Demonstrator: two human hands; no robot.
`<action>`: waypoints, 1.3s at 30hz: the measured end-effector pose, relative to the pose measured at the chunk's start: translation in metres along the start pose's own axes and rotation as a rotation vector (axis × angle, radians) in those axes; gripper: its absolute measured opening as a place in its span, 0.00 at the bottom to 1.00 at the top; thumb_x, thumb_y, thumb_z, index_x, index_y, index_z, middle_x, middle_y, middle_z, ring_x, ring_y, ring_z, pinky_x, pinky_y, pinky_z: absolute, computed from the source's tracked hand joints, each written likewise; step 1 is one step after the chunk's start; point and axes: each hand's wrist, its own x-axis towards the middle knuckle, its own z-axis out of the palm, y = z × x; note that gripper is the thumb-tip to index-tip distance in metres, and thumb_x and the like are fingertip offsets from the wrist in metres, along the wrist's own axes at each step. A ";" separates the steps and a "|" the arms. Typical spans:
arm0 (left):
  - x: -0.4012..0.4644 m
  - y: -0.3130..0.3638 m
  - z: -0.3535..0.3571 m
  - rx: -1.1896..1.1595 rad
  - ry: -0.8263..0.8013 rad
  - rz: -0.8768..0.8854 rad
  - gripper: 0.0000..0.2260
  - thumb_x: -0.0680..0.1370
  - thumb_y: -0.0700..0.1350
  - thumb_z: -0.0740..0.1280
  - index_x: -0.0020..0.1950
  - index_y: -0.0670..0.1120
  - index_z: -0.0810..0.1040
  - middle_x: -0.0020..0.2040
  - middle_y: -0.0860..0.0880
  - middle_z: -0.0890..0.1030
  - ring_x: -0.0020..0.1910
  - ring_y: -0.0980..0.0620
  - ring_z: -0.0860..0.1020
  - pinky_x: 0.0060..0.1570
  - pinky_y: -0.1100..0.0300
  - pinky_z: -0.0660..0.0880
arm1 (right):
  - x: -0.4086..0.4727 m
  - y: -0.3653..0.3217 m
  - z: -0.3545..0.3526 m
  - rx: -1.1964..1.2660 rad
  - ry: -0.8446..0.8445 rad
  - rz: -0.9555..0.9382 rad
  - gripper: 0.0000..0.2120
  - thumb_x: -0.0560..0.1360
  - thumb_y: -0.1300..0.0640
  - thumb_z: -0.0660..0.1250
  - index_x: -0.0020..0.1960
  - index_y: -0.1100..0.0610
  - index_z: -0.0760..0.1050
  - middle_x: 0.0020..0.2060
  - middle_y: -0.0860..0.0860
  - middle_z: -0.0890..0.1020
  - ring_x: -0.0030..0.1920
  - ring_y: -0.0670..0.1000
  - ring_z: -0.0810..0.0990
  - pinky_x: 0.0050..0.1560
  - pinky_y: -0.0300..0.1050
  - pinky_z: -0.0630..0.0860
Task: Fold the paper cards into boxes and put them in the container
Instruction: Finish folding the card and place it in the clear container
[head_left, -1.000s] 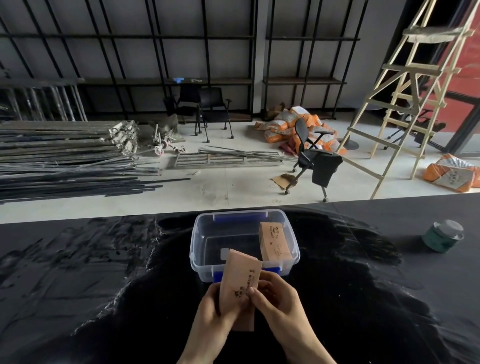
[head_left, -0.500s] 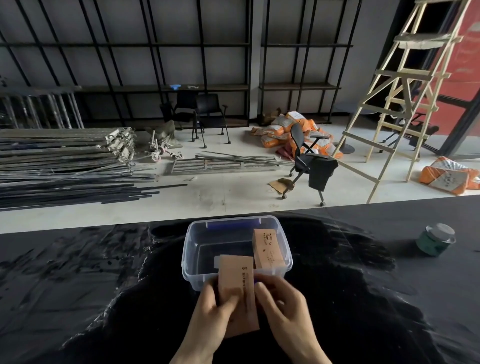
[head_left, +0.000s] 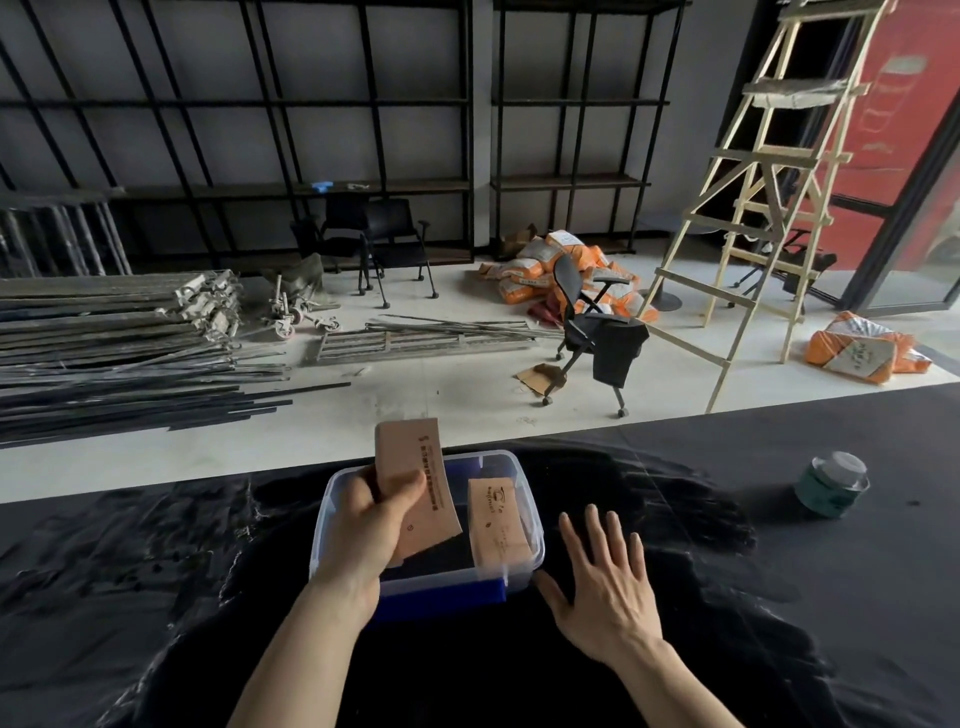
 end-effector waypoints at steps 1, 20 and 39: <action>0.005 0.000 0.003 0.016 -0.011 -0.007 0.13 0.79 0.48 0.72 0.61 0.45 0.79 0.52 0.40 0.85 0.55 0.40 0.80 0.48 0.47 0.78 | 0.001 0.001 0.004 -0.001 -0.020 -0.005 0.47 0.69 0.23 0.30 0.83 0.45 0.41 0.84 0.55 0.42 0.83 0.59 0.37 0.82 0.60 0.38; 0.071 -0.036 0.031 0.265 -0.089 -0.434 0.09 0.82 0.41 0.68 0.61 0.44 0.78 0.50 0.39 0.83 0.50 0.41 0.79 0.50 0.47 0.76 | 0.004 0.008 0.034 -0.006 0.076 0.001 0.38 0.77 0.26 0.44 0.80 0.45 0.62 0.80 0.57 0.63 0.81 0.62 0.58 0.77 0.63 0.50; 0.083 -0.056 0.050 0.990 0.035 -0.208 0.33 0.82 0.59 0.62 0.80 0.42 0.60 0.79 0.39 0.65 0.76 0.38 0.67 0.73 0.44 0.69 | 0.002 0.007 0.030 0.019 0.100 -0.012 0.40 0.77 0.25 0.41 0.80 0.45 0.61 0.81 0.57 0.63 0.81 0.61 0.57 0.77 0.63 0.50</action>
